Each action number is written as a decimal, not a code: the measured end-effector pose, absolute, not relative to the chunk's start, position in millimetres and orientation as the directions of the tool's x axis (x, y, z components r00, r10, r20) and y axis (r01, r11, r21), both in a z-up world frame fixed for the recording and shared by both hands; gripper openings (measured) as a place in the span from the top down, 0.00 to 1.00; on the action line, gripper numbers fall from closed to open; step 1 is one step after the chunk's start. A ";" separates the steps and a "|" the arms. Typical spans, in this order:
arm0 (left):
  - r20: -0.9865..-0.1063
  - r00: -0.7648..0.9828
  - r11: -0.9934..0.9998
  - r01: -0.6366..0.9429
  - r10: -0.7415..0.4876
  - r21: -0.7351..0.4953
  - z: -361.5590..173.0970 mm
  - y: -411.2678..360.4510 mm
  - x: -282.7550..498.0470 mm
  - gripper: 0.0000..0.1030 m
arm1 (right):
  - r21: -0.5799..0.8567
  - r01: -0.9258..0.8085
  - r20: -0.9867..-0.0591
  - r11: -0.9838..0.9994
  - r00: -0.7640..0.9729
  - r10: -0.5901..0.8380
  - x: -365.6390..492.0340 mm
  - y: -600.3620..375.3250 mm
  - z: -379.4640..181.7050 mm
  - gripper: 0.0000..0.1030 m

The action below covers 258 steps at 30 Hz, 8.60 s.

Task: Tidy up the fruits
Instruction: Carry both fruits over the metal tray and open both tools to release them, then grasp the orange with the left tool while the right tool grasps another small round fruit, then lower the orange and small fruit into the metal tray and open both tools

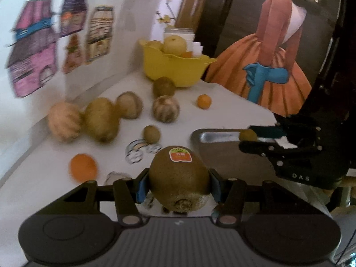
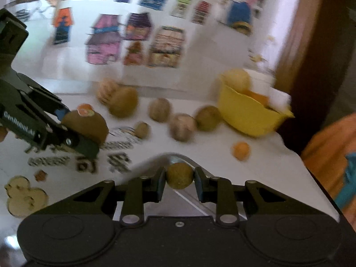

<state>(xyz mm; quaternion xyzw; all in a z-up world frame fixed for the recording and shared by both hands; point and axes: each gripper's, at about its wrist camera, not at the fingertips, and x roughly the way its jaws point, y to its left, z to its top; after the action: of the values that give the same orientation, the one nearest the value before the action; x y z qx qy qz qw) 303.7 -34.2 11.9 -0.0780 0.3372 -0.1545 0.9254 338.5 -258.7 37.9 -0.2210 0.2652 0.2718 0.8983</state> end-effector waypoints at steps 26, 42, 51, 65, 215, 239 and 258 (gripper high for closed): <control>-0.581 0.708 0.915 0.328 -0.402 -0.234 -5.9 -112.3 362.3 0.43 | -0.237 -0.418 -0.640 0.877 0.746 0.183 355.8 -321.8 4.5 0.71; -0.603 0.675 0.905 0.332 -0.426 -0.267 -10.8 -117.0 361.7 0.42 | -0.244 -0.405 -0.634 0.881 0.754 0.171 347.6 -323.1 6.3 0.59; -0.573 0.704 0.907 0.307 -0.419 -0.287 2.0 -105.5 341.9 0.23 | -0.235 -0.393 -0.622 0.889 0.763 0.173 324.1 -324.5 22.2 0.37; -0.542 0.752 0.926 0.273 -0.375 -0.262 35.9 -79.6 252.8 0.01 | -0.176 -0.438 -0.628 0.881 0.740 0.243 241.2 -300.5 55.0 0.01; -0.546 0.772 0.942 0.218 -0.326 -0.254 33.8 -61.3 261.8 0.66 | 0.093 -0.435 -0.639 0.896 0.663 0.389 324.7 -280.8 92.5 0.72; -0.616 0.713 0.941 0.289 -0.335 -0.177 -3.4 -123.4 278.1 0.66 | 0.037 -0.316 -0.672 0.948 0.694 0.257 321.7 -330.4 25.2 0.72; -0.628 0.702 0.940 0.293 -0.336 -0.175 -11.5 -127.9 286.3 0.65 | 0.016 -0.312 -0.678 0.950 0.695 0.239 325.3 -331.3 14.3 0.72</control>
<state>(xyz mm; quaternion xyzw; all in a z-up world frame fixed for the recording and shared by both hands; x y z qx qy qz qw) 286.3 -127.9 -11.5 -0.0309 0.3465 -0.1707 0.9219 325.3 -331.3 14.3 -0.0503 0.3603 0.1499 0.9194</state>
